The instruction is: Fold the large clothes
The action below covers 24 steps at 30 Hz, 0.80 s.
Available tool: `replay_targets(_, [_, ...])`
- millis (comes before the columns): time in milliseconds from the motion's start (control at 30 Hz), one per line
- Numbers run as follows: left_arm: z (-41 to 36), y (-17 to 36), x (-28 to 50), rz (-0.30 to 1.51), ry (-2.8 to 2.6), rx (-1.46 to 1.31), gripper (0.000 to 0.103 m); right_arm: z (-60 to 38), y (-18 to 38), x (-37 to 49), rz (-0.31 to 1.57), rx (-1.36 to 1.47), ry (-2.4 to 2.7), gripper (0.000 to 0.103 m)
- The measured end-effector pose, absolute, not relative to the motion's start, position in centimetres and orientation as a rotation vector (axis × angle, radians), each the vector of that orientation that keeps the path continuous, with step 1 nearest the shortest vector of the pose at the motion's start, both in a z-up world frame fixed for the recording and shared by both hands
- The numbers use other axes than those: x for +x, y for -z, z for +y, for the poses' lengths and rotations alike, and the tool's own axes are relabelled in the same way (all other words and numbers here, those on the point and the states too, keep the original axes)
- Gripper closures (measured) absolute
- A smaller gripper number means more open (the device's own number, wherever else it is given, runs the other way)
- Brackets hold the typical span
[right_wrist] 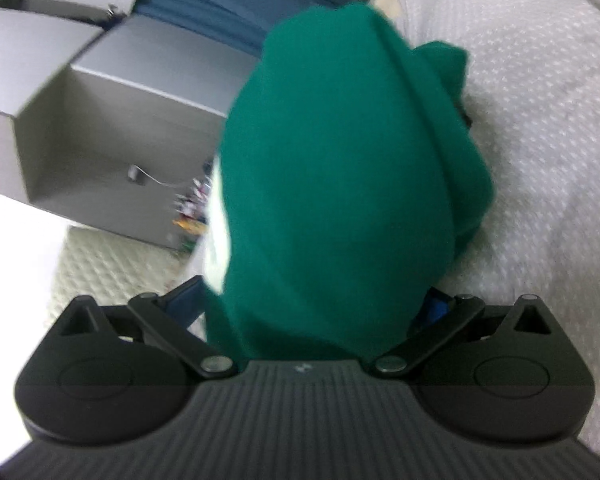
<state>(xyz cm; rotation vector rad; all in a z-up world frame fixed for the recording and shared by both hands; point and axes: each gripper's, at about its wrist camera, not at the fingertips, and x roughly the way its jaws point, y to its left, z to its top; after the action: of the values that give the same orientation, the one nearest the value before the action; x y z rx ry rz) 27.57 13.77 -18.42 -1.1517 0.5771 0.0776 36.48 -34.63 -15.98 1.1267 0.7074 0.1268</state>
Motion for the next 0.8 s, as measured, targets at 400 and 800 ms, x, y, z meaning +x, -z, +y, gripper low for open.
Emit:
replay_targets(400, [13.0,17.2,29.7,0.557,-0.073,-1.044,0.036,-34.5,16.8,39.5,0.720,1.026,-0.166,0.023])
replay_targets(800, [13.5,16.2,28.4,0.522,-0.036,-0.960,0.044,-32.4,11.7,36.8,0.527,0.755,-0.253,0.067])
